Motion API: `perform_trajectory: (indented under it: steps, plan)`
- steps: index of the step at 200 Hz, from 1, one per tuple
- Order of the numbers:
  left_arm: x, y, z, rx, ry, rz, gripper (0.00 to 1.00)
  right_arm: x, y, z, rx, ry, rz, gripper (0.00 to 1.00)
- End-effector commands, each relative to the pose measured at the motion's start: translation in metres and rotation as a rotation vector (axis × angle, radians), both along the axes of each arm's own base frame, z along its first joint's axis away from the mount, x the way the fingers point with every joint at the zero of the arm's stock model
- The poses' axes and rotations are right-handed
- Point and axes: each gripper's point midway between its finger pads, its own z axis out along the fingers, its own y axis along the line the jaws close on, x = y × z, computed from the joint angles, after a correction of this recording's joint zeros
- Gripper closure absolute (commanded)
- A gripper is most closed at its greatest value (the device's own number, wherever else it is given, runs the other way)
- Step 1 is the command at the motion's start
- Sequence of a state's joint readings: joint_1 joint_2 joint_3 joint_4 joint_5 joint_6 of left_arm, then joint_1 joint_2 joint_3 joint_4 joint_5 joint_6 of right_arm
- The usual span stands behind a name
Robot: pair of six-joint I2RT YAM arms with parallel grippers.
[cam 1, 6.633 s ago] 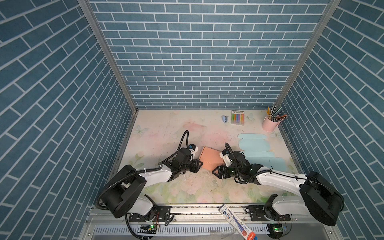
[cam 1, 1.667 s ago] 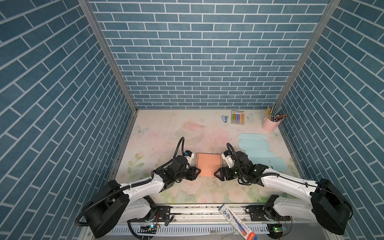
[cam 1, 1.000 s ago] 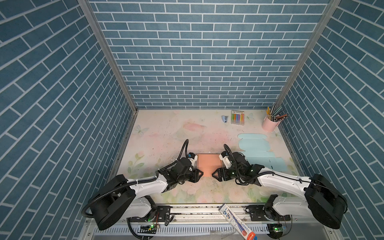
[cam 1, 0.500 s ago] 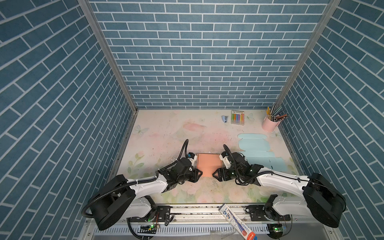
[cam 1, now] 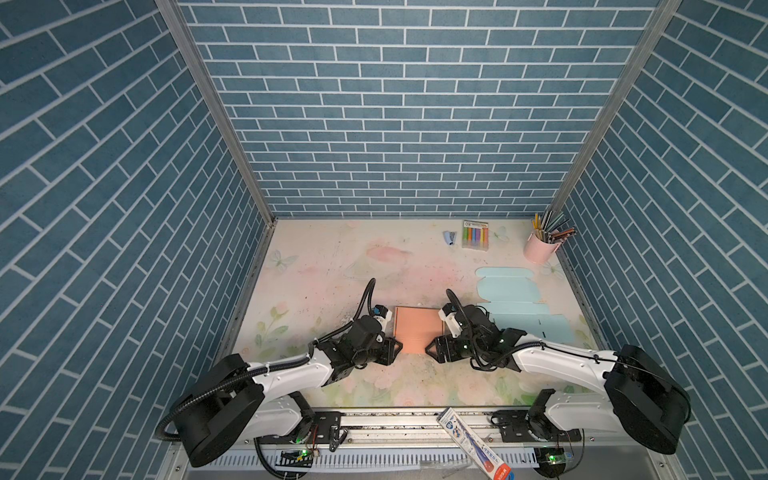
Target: Fold the paper box
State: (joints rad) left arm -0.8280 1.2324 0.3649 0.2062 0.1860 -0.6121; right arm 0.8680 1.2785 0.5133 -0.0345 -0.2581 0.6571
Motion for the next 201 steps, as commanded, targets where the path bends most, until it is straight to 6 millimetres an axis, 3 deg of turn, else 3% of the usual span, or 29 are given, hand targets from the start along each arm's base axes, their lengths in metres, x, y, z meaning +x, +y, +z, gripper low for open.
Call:
perform_trajectory:
  steps: [1,97,171,201]
  plan:
    - [0.002,0.005,0.002,0.022,-0.016,0.015,0.58,-0.001,-0.001,0.005,0.002,-0.002,-0.007,0.21]
    - [0.006,-0.004,0.004,-0.001,-0.015,-0.004,0.64,-0.018,0.0,0.005,0.017,0.027,-0.003,0.22]
    - [0.005,-0.007,0.004,-0.015,-0.008,-0.012,0.65,-0.015,0.006,0.005,0.029,0.025,-0.006,0.23]
    - [0.002,-0.009,0.005,-0.021,-0.007,-0.016,0.65,-0.02,0.0,0.002,0.015,0.036,-0.016,0.22]
